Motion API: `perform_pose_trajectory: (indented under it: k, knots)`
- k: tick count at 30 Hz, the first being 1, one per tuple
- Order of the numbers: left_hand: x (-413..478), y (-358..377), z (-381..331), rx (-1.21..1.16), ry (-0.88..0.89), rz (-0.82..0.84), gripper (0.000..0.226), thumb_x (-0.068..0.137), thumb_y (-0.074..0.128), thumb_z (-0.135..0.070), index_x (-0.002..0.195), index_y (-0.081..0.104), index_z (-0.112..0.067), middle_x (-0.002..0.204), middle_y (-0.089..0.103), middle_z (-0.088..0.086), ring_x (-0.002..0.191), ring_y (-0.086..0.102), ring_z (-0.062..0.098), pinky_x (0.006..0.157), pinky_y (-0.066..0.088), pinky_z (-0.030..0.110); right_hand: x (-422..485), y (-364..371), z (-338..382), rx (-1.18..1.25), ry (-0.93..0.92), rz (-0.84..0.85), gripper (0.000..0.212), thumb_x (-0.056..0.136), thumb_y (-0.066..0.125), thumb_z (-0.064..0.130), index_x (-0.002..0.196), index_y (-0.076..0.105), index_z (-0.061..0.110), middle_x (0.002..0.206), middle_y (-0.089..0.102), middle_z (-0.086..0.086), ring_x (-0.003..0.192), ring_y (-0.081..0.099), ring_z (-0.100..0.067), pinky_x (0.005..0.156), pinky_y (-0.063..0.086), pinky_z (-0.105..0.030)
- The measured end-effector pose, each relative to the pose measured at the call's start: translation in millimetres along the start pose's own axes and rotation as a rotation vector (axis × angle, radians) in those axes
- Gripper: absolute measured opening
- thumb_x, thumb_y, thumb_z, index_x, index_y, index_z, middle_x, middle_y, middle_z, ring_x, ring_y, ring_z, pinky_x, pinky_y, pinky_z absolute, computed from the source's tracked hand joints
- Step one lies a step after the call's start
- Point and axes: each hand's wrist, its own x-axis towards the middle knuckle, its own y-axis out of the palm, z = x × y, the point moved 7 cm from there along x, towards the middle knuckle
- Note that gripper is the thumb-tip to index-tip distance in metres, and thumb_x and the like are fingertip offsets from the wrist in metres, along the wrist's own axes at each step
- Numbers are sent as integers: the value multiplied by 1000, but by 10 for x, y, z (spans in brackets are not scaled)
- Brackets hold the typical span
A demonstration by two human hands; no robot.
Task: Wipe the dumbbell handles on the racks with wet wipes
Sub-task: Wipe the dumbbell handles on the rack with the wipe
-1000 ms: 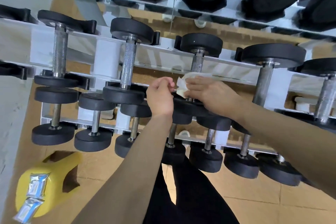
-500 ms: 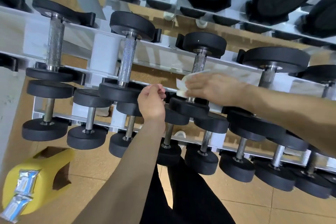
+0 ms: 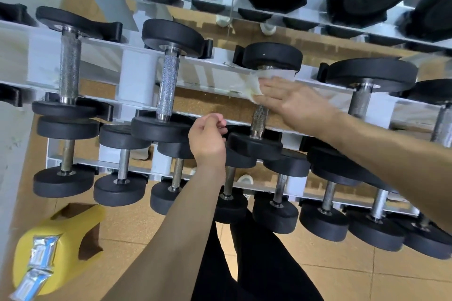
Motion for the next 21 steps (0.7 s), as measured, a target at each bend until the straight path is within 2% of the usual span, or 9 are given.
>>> perform_pose_trajectory:
  k: [4, 8, 10, 12, 15, 17, 18, 20, 21]
  knots:
    - [17, 11, 27, 22, -12, 0, 24, 98, 49, -11, 80, 64, -15, 74, 62, -1, 71, 56, 13, 53, 43, 18, -391, 285, 361, 62, -194, 72, 52, 79, 70, -10, 130, 66, 2, 138, 63, -16, 133, 56, -30, 112, 38, -50]
    - [52, 65, 38, 42, 17, -4, 26, 99, 50, -12, 78, 65, -17, 71, 64, -3, 69, 60, 12, 56, 44, 19, -254, 219, -9, 72, 43, -32, 70, 75, 60, -16, 142, 55, 4, 144, 55, -21, 141, 42, -31, 112, 31, -51]
    - [36, 109, 36, 46, 22, 6, 25, 98, 50, -12, 79, 65, -17, 69, 65, -4, 66, 60, 10, 57, 42, 21, -257, 214, -16, 111, 114, -40, 80, 70, 65, -17, 145, 52, 7, 146, 53, -20, 143, 37, -29, 112, 36, -48]
    - [13, 166, 19, 45, 18, 11, 25, 99, 51, -12, 79, 65, -16, 68, 65, -5, 62, 60, 8, 56, 39, 21, -336, 268, 168, 109, 25, 27, 84, 60, 76, -15, 139, 60, 11, 141, 61, -12, 140, 44, -24, 98, 53, -40]
    - [-11, 244, -41, 87, 28, 20, 25, 98, 50, -14, 78, 66, -18, 69, 66, -6, 62, 59, 9, 60, 39, 25, -507, 260, 299, 135, -51, 61, 77, 60, 72, -11, 133, 66, 15, 139, 64, -5, 135, 54, -21, 80, 59, -30]
    - [-21, 278, -92, 117, 42, 25, 24, 97, 50, -15, 80, 67, -19, 71, 67, -6, 64, 59, 9, 62, 41, 25, -535, 206, 180, 267, 144, 43, 82, 71, 65, -11, 147, 53, 19, 153, 50, -3, 139, 49, -22, 87, 58, -35]
    - [-25, 291, -108, 127, 43, 27, 23, 97, 50, -15, 82, 67, -19, 71, 67, -7, 65, 59, 9, 62, 42, 24, -539, 196, 121, 384, 308, 53, 83, 81, 59, -8, 156, 38, 23, 162, 35, 0, 143, 43, -21, 97, 54, -37]
    - [-23, 311, -118, 137, 43, 39, 22, 97, 50, -15, 84, 67, -20, 70, 66, -9, 64, 59, 8, 62, 43, 23, -525, 218, 112, 727, 645, 56, 76, 98, 48, 7, 163, 12, 26, 169, 10, 6, 152, 23, -14, 120, 30, -30]
    - [-17, 318, -114, 140, 47, 45, 21, 97, 50, -15, 84, 67, -19, 69, 66, -9, 65, 59, 7, 63, 42, 24, -471, 219, 177, 889, 761, 26, 73, 103, 47, 15, 163, 7, 25, 169, 6, 8, 154, 13, -9, 121, 16, -23]
